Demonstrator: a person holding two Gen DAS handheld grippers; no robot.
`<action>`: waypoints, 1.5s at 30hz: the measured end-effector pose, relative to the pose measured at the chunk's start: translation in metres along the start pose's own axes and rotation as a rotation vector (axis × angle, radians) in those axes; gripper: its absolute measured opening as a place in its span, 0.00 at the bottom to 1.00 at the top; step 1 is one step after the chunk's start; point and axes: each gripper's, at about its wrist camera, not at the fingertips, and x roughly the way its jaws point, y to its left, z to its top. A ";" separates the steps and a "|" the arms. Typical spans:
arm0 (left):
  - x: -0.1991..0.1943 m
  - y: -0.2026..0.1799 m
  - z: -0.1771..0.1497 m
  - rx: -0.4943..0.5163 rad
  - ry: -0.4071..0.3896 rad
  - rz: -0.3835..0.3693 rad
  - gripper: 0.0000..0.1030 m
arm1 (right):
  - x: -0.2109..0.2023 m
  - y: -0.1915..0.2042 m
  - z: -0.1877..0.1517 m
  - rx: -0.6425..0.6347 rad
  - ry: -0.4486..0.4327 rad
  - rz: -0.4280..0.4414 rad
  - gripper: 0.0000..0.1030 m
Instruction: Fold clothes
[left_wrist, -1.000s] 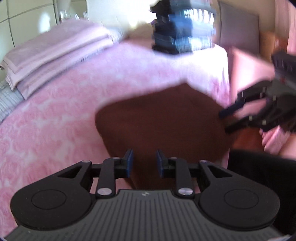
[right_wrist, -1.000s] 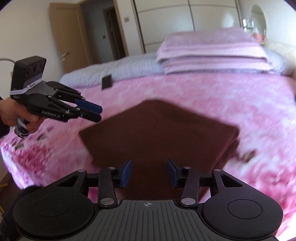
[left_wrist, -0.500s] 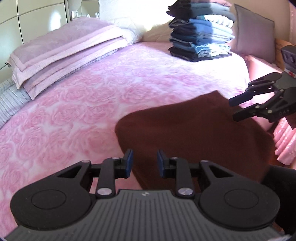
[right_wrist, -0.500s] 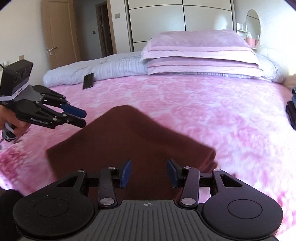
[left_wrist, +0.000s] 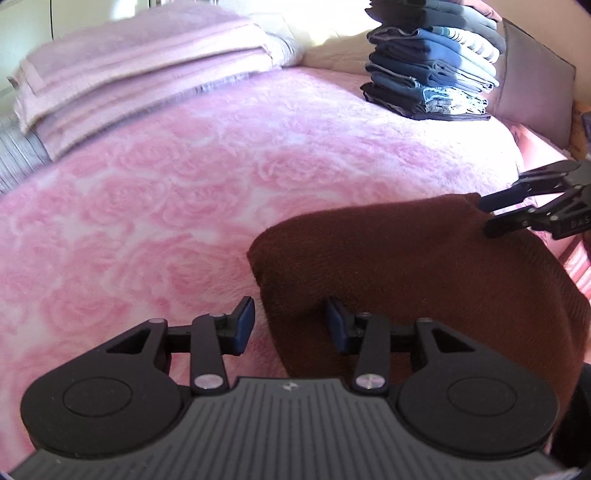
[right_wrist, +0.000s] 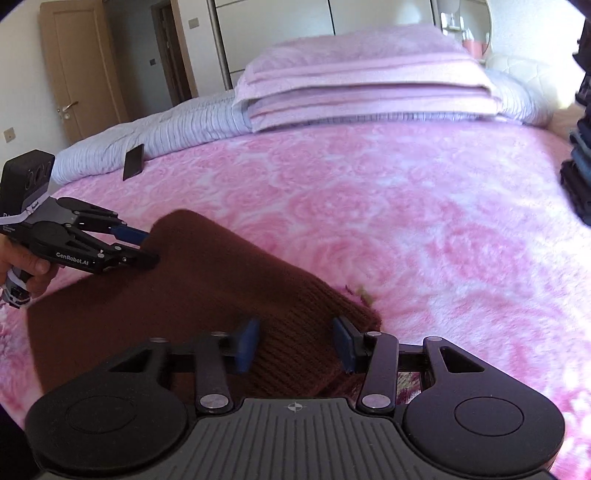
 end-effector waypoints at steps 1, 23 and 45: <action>-0.012 -0.005 0.000 0.020 -0.009 0.013 0.34 | -0.011 0.008 -0.001 -0.020 -0.016 0.008 0.45; -0.064 -0.156 -0.126 0.942 -0.041 0.198 0.65 | -0.005 0.162 -0.114 -0.916 0.093 -0.123 0.25; -0.015 -0.149 -0.075 0.860 0.089 0.220 0.28 | -0.005 0.132 -0.135 -1.003 -0.010 -0.240 0.46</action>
